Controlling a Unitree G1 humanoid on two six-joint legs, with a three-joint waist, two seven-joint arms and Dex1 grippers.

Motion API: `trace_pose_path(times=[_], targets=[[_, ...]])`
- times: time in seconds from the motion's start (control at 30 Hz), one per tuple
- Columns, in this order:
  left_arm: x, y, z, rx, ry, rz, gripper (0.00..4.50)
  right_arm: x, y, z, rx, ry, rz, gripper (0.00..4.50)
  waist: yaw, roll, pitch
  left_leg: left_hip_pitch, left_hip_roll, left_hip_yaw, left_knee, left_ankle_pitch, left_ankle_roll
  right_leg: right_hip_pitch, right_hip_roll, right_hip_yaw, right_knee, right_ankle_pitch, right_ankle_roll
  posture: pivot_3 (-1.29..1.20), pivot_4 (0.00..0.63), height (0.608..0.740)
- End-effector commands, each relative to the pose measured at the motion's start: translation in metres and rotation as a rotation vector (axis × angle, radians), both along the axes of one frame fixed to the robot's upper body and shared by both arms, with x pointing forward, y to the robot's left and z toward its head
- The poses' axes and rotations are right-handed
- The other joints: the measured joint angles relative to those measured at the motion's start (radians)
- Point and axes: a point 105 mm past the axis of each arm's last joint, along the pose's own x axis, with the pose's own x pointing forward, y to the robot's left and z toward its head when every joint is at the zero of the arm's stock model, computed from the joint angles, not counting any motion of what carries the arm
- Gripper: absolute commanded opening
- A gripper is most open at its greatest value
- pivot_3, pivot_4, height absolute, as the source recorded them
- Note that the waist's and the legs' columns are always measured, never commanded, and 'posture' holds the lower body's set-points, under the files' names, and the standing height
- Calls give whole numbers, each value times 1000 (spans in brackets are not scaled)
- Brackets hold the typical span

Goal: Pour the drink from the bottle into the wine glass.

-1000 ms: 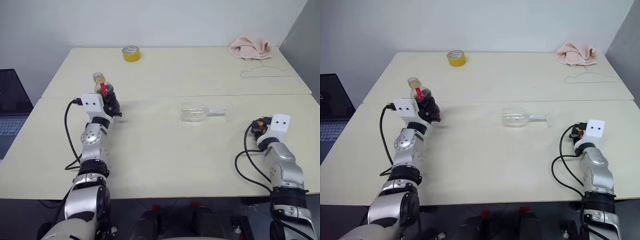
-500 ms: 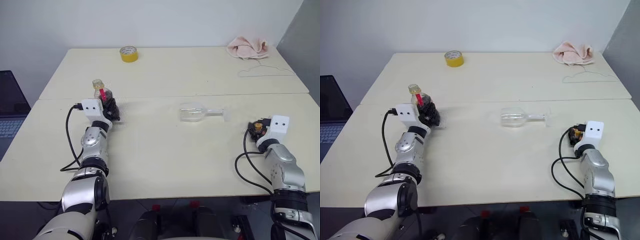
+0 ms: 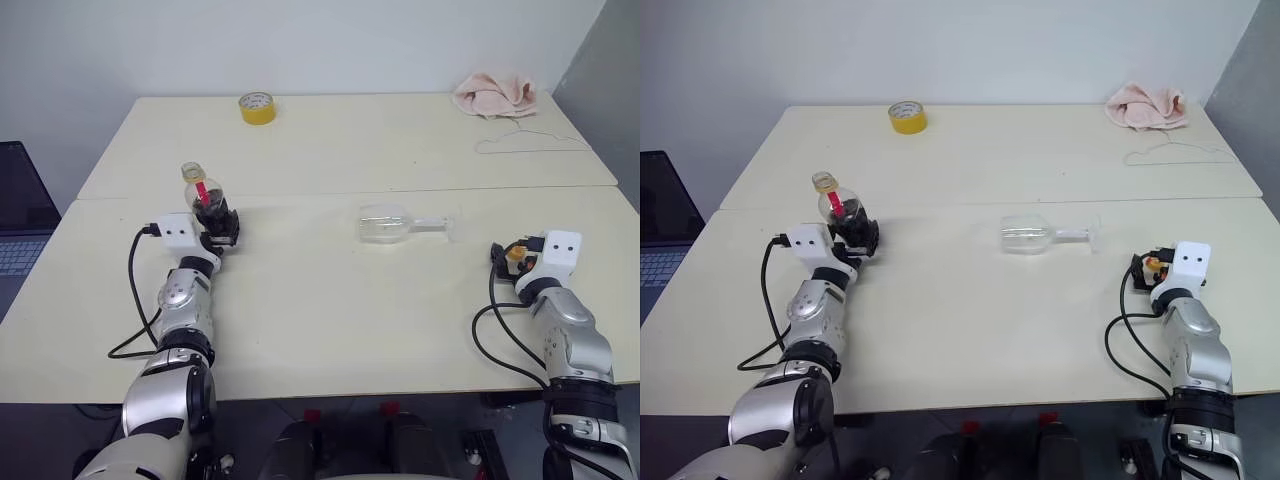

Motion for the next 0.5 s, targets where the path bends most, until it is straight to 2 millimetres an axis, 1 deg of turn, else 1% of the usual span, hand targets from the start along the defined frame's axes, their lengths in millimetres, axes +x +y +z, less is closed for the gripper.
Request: trace_pose_path(times=[0.03,0.27,0.43,0.5], targets=[[-3,-6,10,5,-49,-38,4484,2,-5,18,-23,-56,-7,4500,1,0,0,0,0,0,0,0,0,0,0,0,0,0,0,0,150,740],[-13,-9,7,2,-54,-42,4484,3,-6,15,-23,-51,-5,4500,1,0,0,0,0,0,0,0,0,0,0,0,0,0,0,0,150,740],[-29,-1,3,-7,-47,-6,4484,2,-7,19,-40,-60,-7,4500,0,1,0,0,0,0,0,0,0,0,0,0,0,0,0,0,150,740],[-38,3,-4,-6,-24,17,4484,1,-11,21,-54,-61,-22,4500,0,1,-1,0,0,0,0,0,0,0,0,0,0,0,0,0,150,740]])
